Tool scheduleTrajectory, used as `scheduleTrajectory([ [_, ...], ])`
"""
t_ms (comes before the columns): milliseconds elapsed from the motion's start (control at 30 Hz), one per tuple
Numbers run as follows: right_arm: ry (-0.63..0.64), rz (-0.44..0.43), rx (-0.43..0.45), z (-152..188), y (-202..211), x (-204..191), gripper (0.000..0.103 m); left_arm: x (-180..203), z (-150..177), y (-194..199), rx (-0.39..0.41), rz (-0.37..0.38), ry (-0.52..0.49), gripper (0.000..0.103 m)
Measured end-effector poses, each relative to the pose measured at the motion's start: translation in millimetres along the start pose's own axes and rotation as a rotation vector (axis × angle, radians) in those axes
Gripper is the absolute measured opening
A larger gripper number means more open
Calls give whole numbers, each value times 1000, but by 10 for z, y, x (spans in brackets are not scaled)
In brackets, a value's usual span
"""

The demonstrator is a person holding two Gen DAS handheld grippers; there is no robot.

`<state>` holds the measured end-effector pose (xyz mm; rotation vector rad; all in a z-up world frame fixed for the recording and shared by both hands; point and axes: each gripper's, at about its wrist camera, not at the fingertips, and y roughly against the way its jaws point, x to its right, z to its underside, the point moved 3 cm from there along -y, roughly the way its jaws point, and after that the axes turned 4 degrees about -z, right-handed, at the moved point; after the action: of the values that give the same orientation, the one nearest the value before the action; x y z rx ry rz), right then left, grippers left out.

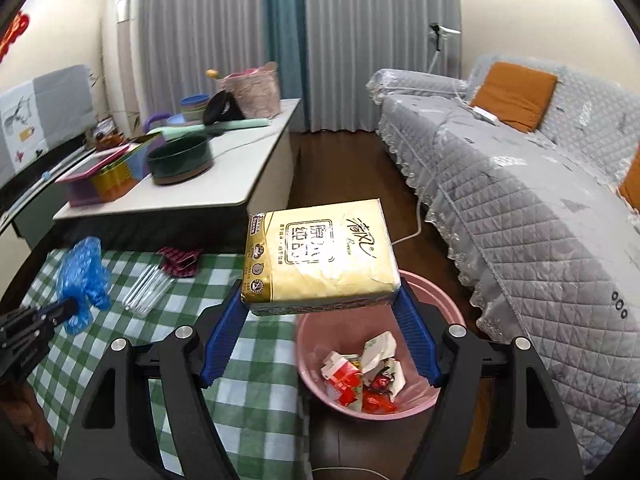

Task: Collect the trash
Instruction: 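Carry the blue bag with the left tool over the bin while the right tool carries the tissue pack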

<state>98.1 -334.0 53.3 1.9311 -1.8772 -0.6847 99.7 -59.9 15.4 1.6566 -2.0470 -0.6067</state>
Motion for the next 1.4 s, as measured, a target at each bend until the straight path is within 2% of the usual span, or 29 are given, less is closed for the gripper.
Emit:
scheduleTrajectory([
  [233,-83,52,9,-59,31,385,72,235,-137,-53,2,32,-33,3],
  [567,-105,127,26,-119,39,638,72,540,-335,-185,5,72,-57,3],
  [1400,-201,166,30,-230,-120,1053,72,1446,-622,-659,-25,172,-134,3],
])
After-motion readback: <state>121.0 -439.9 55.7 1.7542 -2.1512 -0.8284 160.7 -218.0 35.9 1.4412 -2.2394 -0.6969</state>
